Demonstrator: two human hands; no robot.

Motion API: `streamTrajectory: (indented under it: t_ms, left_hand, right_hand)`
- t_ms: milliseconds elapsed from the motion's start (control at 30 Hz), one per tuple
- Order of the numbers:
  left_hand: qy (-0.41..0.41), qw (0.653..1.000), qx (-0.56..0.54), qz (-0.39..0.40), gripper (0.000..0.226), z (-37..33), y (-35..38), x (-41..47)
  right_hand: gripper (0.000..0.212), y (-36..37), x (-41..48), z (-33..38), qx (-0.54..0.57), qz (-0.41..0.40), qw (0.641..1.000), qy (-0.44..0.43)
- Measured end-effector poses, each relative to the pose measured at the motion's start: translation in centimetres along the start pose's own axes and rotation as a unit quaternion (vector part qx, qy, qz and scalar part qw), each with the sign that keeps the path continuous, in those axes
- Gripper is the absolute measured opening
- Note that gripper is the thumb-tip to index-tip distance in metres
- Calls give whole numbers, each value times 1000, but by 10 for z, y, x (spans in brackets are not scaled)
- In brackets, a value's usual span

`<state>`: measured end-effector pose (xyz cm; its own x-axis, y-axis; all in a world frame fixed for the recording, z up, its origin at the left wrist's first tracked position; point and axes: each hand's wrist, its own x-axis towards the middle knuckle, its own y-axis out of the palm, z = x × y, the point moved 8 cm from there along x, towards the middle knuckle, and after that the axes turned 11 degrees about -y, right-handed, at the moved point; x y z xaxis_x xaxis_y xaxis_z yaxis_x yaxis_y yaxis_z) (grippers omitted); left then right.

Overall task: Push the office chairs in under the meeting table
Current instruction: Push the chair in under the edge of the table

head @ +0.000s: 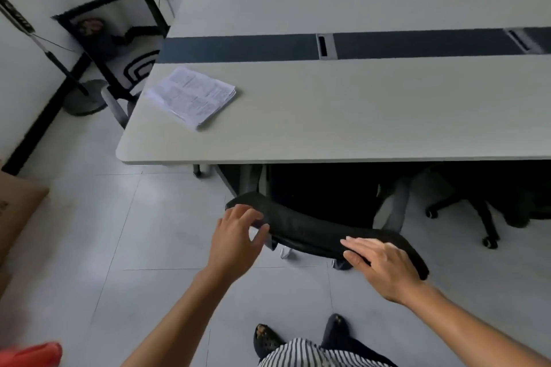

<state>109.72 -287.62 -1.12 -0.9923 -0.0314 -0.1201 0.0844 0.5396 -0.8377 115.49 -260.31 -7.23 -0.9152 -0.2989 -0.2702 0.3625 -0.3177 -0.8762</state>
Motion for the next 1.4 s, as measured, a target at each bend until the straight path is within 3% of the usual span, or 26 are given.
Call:
streamTrajectory:
  t_ms: [167, 300, 467, 733, 1067, 1400]
  left_hand:
    - [24, 992, 121, 20, 37, -1, 45, 0]
    - [33, 986, 161, -17, 36, -7, 61, -5]
    - [-12, 980, 194, -49, 33, -26, 77, 3]
    - [-38, 978, 195, -62, 35, -41, 79, 41]
    - [-45, 975, 208, -68, 35, -23, 55, 133]
    - [-17, 977, 202, -62, 32, 1, 34, 176]
  right_hand:
    - [73, -30, -40, -48, -28, -164, 984, 58]
    - [57, -42, -38, -83, -50, -201, 976, 72]
    - [45, -60, -22, -117, -77, -234, 967, 67]
    - [42, -81, 33, -148, -63, -244, 966, 52]
    - [45, -115, 123, -124, -50, -258, 964, 29]
    - [38, -104, 151, -96, -92, -252, 963, 28]
